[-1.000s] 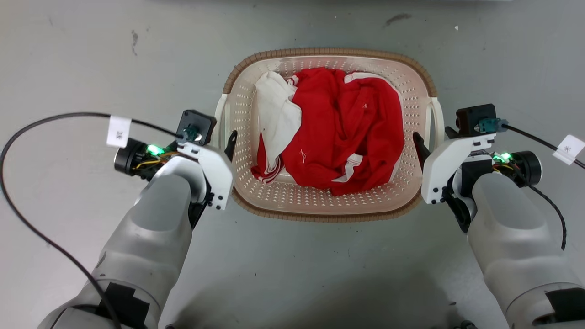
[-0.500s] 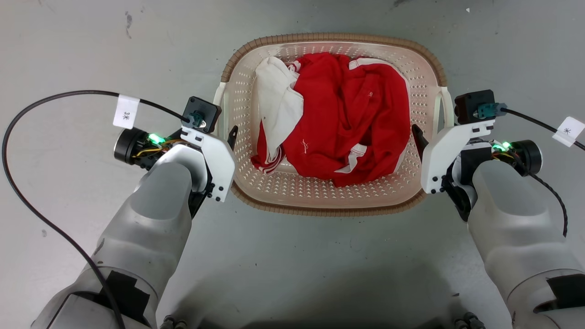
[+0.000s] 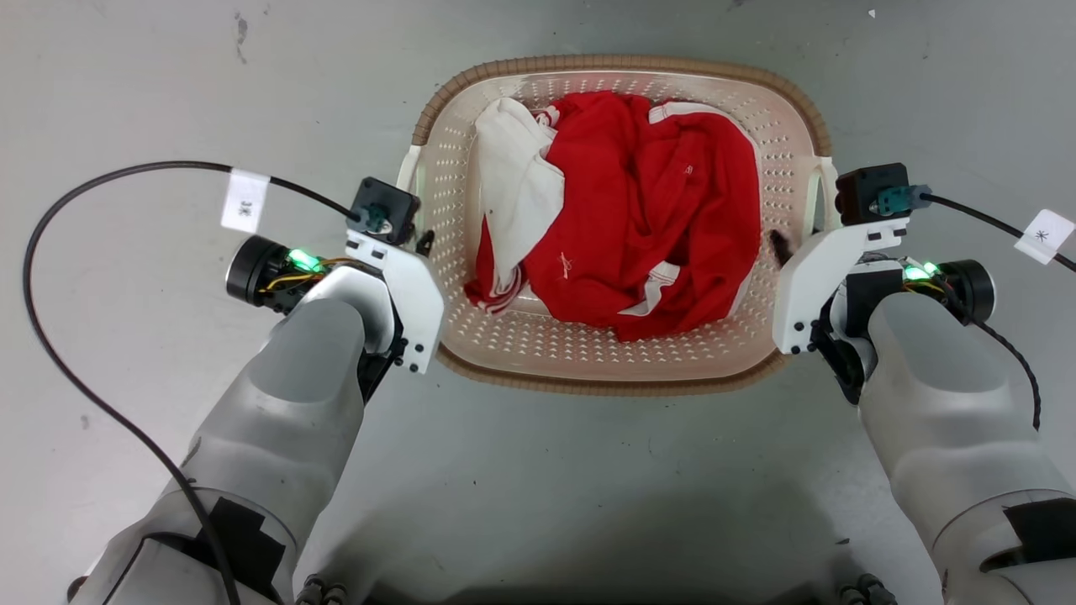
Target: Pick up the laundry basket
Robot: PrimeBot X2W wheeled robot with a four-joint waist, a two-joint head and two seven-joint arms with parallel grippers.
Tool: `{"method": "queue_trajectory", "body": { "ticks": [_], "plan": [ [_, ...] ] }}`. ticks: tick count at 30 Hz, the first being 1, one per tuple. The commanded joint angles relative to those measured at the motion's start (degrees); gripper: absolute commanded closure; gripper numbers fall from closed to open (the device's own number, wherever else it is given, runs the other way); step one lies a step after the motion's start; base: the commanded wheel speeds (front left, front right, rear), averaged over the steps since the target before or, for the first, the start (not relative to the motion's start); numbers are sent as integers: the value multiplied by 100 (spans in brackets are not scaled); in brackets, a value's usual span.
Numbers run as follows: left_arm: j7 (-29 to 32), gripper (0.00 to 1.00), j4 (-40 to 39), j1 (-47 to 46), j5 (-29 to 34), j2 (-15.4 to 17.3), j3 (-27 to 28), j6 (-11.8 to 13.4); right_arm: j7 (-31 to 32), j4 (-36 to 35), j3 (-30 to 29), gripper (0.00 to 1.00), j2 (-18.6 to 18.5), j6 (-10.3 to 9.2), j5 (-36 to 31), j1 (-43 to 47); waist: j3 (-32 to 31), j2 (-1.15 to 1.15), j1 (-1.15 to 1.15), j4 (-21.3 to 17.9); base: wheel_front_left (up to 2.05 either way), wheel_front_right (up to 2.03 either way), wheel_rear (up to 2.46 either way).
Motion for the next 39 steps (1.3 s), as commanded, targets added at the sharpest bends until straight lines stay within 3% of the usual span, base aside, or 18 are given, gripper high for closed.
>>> {"method": "queue_trajectory", "body": {
  "ticks": [1, 10, 16, 27, 33, 39],
  "plan": [
    [5, 100, -8, -20, -66, 52, -38, 14, 7, 20, 28, 100, -3, -1, 30, -105, -3, 0, 0, 3, 0, 0, 0],
    [133, 100, -124, 122, -381, 94, -418, 13, 58, 46, 62, 100, -3, -1, 8, -59, -193, 0, 0, -16, 0, 0, 0],
    [702, 100, -320, 338, -875, 170, -767, 8, 401, 61, 70, 100, -3, -1, -32, 96, -627, 0, 0, -43, 0, 0, 0],
    [1680, 100, -1048, 868, -1912, 529, -1758, 7, 1576, 91, 488, 100, -3, -1, 22, 553, -1911, 0, 0, -79, 0, 0, 0],
    [2399, 100, -1514, 1290, -2625, 859, -2358, 1, 2168, 87, 826, 100, -15, -2, 382, 873, -2716, 0, 0, -118, 0, 0, 0],
    [2595, 100, -1779, 1560, -3179, 1160, -2700, 2, 2473, 71, 1159, 100, -31, -2, 731, 1212, -3377, 0, 0, -144, 0, 0, 0]
  ]
}}
